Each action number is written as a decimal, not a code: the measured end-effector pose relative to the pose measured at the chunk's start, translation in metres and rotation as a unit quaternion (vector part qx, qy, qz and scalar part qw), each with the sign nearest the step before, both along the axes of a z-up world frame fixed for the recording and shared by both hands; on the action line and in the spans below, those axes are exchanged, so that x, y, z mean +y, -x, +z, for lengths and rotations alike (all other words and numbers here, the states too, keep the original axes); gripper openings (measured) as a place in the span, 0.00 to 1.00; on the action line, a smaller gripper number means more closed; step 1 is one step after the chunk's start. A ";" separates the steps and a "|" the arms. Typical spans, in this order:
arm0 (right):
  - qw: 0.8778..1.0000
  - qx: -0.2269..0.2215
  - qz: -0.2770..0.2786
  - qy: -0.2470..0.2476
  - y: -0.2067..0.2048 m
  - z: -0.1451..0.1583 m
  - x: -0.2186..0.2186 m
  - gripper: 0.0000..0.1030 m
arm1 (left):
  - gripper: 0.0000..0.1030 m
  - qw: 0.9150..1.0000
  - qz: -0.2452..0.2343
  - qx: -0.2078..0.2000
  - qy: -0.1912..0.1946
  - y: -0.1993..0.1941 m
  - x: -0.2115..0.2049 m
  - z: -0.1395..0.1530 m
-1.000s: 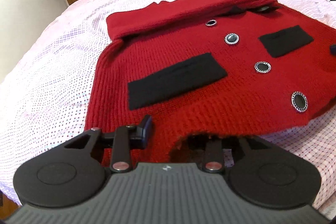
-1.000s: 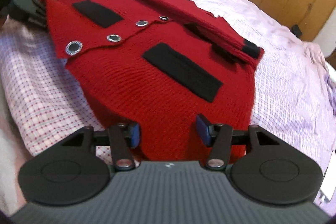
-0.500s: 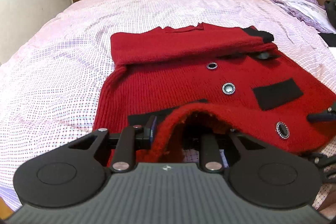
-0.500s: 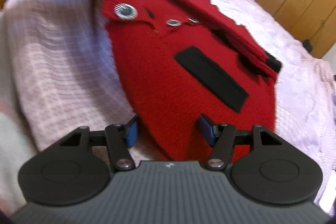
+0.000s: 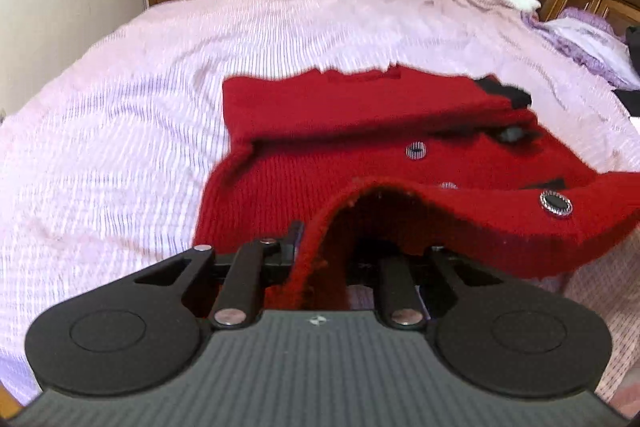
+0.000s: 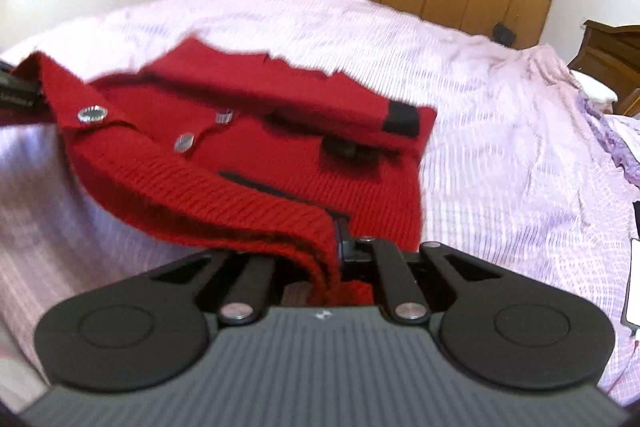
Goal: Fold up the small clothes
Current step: 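Lift the hem with both grippers and fold it toward the collar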
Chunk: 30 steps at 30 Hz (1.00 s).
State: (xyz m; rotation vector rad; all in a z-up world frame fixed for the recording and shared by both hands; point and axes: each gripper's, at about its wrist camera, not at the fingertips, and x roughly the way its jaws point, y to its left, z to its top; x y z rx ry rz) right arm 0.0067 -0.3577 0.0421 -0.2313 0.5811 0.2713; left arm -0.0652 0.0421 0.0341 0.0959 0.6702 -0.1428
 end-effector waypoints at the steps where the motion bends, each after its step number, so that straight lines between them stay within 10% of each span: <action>1: 1.000 -0.007 -0.002 -0.006 -0.003 0.005 -0.001 0.09 | 0.17 1.000 -0.004 -0.006 -0.007 -0.004 -0.001 0.004; 20: 0.992 -0.098 -0.059 -0.061 -0.100 0.066 -0.005 0.09 | 0.13 0.995 -0.027 -0.085 -0.048 -0.129 -0.015 0.087; 30: 0.991 -0.101 -0.087 -0.005 -0.179 0.042 0.012 0.09 | 0.13 0.996 -0.026 -0.054 -0.069 -0.227 -0.021 0.058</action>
